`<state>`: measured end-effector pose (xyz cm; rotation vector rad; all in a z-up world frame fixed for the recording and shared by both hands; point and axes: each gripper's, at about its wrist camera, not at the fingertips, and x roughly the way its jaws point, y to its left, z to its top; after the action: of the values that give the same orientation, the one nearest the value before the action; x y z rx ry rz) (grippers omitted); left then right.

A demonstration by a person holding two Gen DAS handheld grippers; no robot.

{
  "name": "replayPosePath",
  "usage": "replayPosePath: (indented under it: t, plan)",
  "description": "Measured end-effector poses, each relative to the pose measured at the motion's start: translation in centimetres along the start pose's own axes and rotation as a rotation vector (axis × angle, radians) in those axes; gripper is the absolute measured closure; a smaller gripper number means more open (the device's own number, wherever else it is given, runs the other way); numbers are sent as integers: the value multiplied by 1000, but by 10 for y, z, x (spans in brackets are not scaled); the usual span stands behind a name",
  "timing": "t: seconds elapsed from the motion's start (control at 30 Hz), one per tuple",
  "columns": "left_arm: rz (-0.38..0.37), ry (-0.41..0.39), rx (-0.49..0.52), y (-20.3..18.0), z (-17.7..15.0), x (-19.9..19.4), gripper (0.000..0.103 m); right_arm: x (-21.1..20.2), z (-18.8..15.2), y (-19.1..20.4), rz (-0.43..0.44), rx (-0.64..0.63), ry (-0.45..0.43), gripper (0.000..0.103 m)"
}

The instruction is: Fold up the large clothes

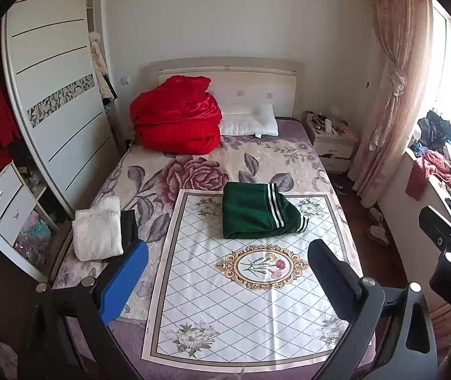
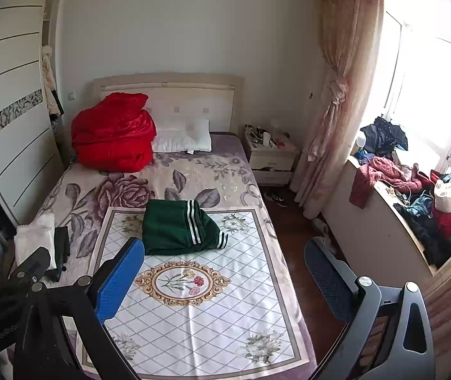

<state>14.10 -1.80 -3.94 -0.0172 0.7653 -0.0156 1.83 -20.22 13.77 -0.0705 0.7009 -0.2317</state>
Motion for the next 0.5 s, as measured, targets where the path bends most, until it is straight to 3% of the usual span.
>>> replayPosePath:
  t: [0.5]
  plan:
    - [18, -51, -10, -1, -2, -16, 0, -13, 4, -1, 29, -9, 7, 0]
